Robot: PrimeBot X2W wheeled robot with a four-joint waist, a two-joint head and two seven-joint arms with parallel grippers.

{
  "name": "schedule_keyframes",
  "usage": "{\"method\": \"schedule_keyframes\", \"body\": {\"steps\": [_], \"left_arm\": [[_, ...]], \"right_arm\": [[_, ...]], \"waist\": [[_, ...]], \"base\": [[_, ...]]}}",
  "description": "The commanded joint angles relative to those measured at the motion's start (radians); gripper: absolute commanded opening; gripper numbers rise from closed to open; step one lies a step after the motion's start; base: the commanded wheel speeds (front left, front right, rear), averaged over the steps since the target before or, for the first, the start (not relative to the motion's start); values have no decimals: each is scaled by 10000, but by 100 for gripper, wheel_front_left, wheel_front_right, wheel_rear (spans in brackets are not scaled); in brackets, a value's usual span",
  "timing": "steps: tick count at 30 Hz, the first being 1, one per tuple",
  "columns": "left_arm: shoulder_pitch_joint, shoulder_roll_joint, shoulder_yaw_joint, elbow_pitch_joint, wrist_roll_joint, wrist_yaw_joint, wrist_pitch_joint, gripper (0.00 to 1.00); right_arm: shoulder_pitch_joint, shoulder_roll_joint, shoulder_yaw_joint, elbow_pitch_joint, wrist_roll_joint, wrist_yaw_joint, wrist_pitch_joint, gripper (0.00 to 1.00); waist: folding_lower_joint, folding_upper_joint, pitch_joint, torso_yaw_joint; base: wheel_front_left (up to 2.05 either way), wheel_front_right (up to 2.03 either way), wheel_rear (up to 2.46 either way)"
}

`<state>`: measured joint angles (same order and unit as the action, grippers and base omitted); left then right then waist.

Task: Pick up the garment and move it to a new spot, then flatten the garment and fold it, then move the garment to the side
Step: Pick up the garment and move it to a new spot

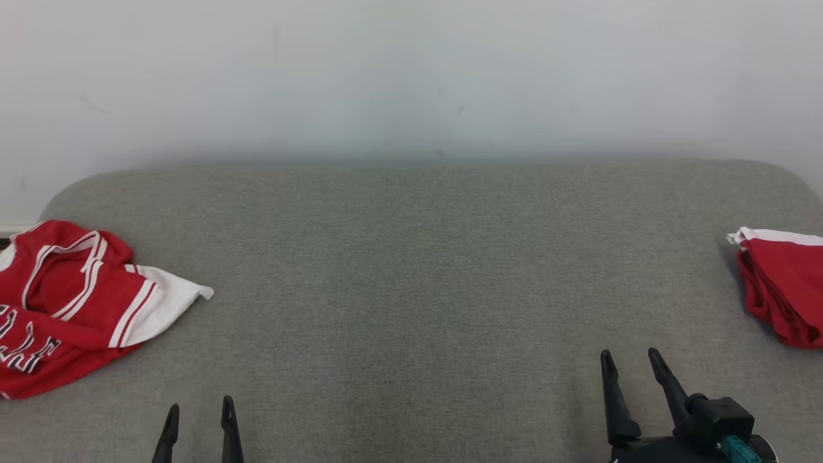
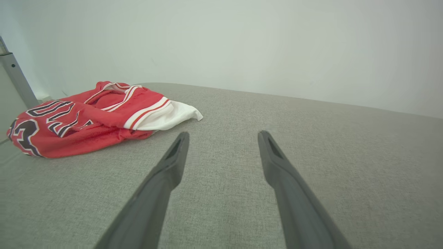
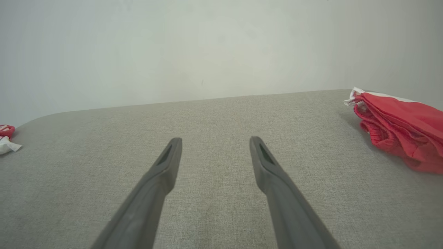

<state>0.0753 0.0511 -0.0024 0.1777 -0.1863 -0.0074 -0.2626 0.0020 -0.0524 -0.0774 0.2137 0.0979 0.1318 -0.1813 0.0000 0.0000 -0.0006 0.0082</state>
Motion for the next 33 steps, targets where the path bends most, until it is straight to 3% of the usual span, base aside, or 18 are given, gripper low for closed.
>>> {"method": "schedule_keyframes", "body": {"steps": [1, 22, 33], "left_arm": [[-22, -12, 2, 25, -36, 20, -32, 100], [313, -13, 240, 72, 207, -82, -32, 100], [539, -13, 573, 51, 236, -143, -32, 100]], "right_arm": [[96, 39, 5, -3, 57, -24, -66, 100], [322, 39, 277, 143, 306, -24, -124, 100], [247, 38, 579, 342, 447, -24, -192, 100]], "waist": [[0, 0, -15, 317], [0, 0, -291, 3553], [0, 0, -442, 4302]], "base": [[0, 0, 0], [0, 0, 0], [0, 0, 0]]}}
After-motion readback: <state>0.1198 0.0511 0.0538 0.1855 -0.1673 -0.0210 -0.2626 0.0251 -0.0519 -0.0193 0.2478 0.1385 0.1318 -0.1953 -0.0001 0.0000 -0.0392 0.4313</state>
